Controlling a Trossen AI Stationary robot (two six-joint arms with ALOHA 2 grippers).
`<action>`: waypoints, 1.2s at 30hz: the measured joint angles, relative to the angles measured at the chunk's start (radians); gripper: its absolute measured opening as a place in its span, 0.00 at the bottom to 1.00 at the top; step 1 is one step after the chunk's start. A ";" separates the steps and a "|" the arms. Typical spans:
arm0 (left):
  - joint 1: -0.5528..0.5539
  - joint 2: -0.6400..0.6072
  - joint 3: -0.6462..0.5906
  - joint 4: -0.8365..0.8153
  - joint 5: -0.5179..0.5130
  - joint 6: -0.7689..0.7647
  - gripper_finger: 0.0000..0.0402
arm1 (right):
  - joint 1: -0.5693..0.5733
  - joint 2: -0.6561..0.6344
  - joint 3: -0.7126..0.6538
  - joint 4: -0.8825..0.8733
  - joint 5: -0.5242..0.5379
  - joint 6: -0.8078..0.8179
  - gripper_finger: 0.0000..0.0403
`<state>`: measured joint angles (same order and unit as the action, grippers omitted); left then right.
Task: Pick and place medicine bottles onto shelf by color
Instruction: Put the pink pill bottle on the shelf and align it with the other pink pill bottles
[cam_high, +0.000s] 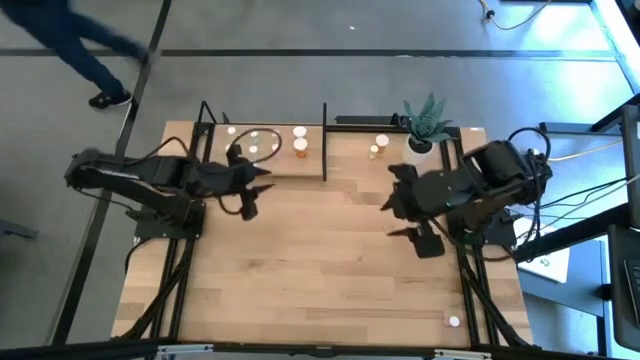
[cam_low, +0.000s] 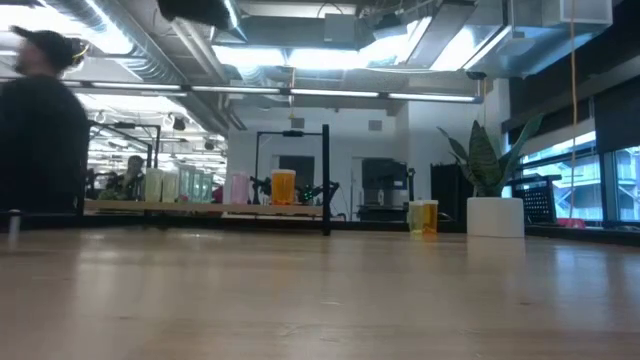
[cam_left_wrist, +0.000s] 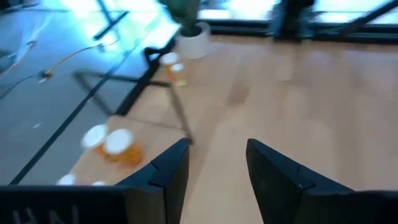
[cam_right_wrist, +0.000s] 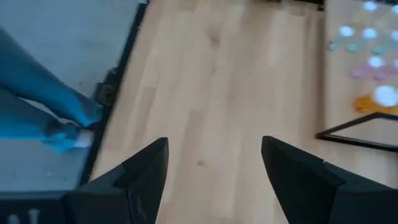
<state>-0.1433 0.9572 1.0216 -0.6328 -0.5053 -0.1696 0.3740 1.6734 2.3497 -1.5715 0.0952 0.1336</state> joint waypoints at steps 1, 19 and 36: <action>-0.026 0.005 0.007 0.006 -0.001 0.000 0.38 | 0.016 -0.004 -0.003 0.001 -0.002 0.023 0.64; -0.267 0.193 0.018 0.251 -0.010 -0.012 0.38 | 0.299 -0.230 -0.540 0.010 -0.016 0.519 0.64; -0.283 0.267 0.079 0.403 0.066 0.087 0.38 | 0.626 -0.227 -0.937 0.354 -0.150 0.884 0.64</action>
<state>-0.4267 1.2247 1.1006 -0.2303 -0.4395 -0.0830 0.9999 1.4464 1.4128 -1.2176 -0.0545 1.0173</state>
